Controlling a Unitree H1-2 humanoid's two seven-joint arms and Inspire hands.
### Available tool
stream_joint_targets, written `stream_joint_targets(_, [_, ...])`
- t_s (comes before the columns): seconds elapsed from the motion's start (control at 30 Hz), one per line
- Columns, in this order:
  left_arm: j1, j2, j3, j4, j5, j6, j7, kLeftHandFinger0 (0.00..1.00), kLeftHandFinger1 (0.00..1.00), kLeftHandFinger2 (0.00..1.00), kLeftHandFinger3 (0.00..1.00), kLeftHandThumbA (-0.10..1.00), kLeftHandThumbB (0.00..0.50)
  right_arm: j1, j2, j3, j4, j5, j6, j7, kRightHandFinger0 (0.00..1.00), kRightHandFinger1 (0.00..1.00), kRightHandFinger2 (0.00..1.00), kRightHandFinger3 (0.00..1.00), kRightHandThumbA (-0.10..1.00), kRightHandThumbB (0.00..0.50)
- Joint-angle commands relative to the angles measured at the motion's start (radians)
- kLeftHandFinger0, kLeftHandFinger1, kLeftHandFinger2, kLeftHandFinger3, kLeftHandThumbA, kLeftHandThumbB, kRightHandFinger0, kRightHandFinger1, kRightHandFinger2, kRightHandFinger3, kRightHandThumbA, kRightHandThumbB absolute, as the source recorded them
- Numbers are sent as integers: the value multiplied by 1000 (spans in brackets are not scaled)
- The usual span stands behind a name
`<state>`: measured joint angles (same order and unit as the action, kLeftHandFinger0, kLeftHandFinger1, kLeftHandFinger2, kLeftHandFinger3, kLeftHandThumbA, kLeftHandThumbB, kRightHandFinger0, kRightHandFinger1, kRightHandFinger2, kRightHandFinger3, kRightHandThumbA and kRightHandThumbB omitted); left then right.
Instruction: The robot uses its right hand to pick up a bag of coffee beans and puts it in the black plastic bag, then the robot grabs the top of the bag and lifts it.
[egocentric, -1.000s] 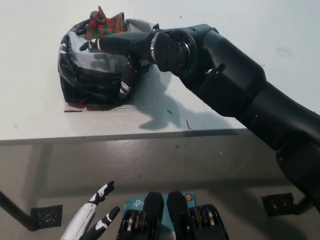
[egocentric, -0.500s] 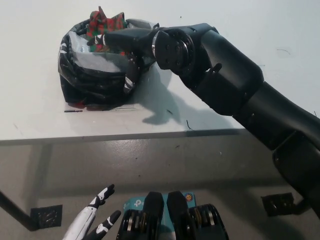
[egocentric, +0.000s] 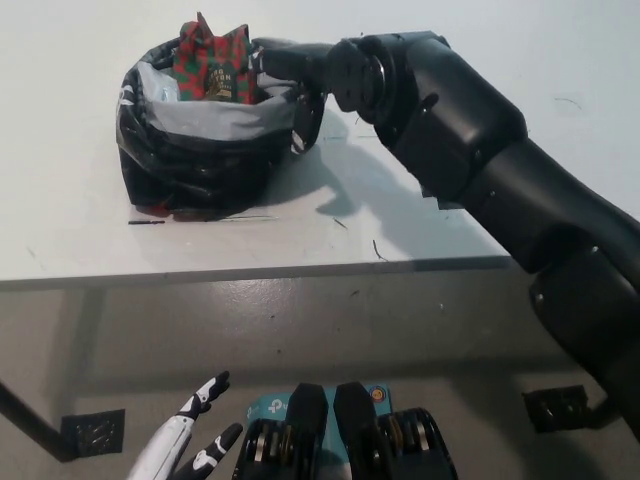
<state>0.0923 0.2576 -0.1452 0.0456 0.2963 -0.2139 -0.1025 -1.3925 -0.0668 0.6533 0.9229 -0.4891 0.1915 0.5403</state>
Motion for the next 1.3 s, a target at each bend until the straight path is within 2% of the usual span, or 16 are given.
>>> stream_joint_targets(0.0, [-4, 12, -1, -30, 1, -13, -6, 1000, 1000, 1000, 1000, 931, 151, -80, 30, -27, 51, -20, -76, -71, 1000, 1000, 1000, 1000, 1000, 500])
stream_joint_targets(0.4, [-17, 21, 1, -38, -9, 1, -19, 1000, 1000, 1000, 1000, 933, 142, -29, 87, -26, 97, -27, -108, -93, 1000, 1000, 1000, 1000, 983, 500])
stream_joint_targets(0.63, [-26, 21, -2, -40, -10, 5, -23, 1000, 1000, 1000, 1000, 933, 145, -24, 123, -13, 155, -41, -203, -127, 1000, 1000, 1000, 1000, 867, 500])
stream_joint_targets(0.67, [-26, 21, -3, -41, -11, 7, -25, 1000, 1000, 1000, 1000, 934, 146, -22, 131, -24, 163, -34, -201, -141, 1000, 1000, 1000, 1000, 771, 500])
stream_joint_targets(0.7, [-26, 21, -3, -41, -13, 9, -26, 1000, 1000, 1000, 1000, 937, 148, -19, 138, -32, 171, -32, -204, -162, 902, 897, 953, 1000, 571, 437])
stream_joint_targets(0.73, [-26, 21, -2, -41, -17, 8, -28, 1000, 1000, 1000, 1000, 936, 148, -14, 141, -24, 172, -50, -218, -211, 473, 465, 603, 1000, 253, 346])
stream_joint_targets(0.77, [-26, 21, -1, -40, -23, 7, -30, 1000, 1000, 1000, 1000, 936, 147, -8, 145, -15, 174, -72, -236, -269, 259, 344, 486, 968, 133, 295])
stream_joint_targets(0.8, [-27, 21, -1, -39, -24, 4, -30, 1000, 1000, 1000, 1000, 931, 141, -5, 147, -8, 177, -89, -245, -312, 52, 132, 322, 700, -53, 256])
stream_joint_targets(0.83, [-28, 21, -1, -37, -24, 0, -30, 1000, 1000, 1000, 1000, 931, 141, -1, 148, -2, 179, -105, -253, -354, 52, 132, 322, 700, -53, 256])
stream_joint_targets(0.87, [-28, 22, -1, -39, -21, 1, -29, 1000, 1000, 1000, 1000, 930, 137, 8, 145, -14, 175, -110, -260, -423, 2, 179, 479, 414, -98, 209])
stream_joint_targets(0.9, [-28, 22, -2, -39, -21, -1, -29, 1000, 1000, 1000, 1000, 930, 137, 10, 144, -20, 174, -109, -263, -444, 2, 179, 479, 414, -98, 209])
stream_joint_targets(0.93, [-28, 23, -2, -39, -22, -4, -30, 1000, 1000, 1000, 1000, 931, 134, 10, 143, -28, 176, -107, -260, -460, 8, 315, 726, 622, -100, 185])
stream_joint_targets(1.0, [-31, 24, -2, -33, -25, -12, -30, 1000, 1000, 1000, 1000, 931, 132, 2, 138, -35, 190, -108, -259, -497, 143, 513, 912, 849, -100, 151])
stream_joint_targets(1.07, [-32, 23, -1, -31, -19, -12, -26, 1000, 1000, 1000, 1000, 929, 130, -7, 134, -39, 203, -109, -267, -519, 6, 386, 845, 790, -100, 130])
stream_joint_targets(1.2, [-38, 24, -2, -28, -22, -12, -28, 1000, 1000, 1000, 1000, 928, 129, -29, 125, -57, 220, -94, -277, -519, 19, 501, 892, 931, -100, 127])
stream_joint_targets(1.27, [-40, 24, -3, -30, -12, -10, -25, 1000, 1000, 1000, 1000, 931, 122, -41, 122, -63, 222, -90, -274, -513, 39, 496, 880, 861, -100, 138])
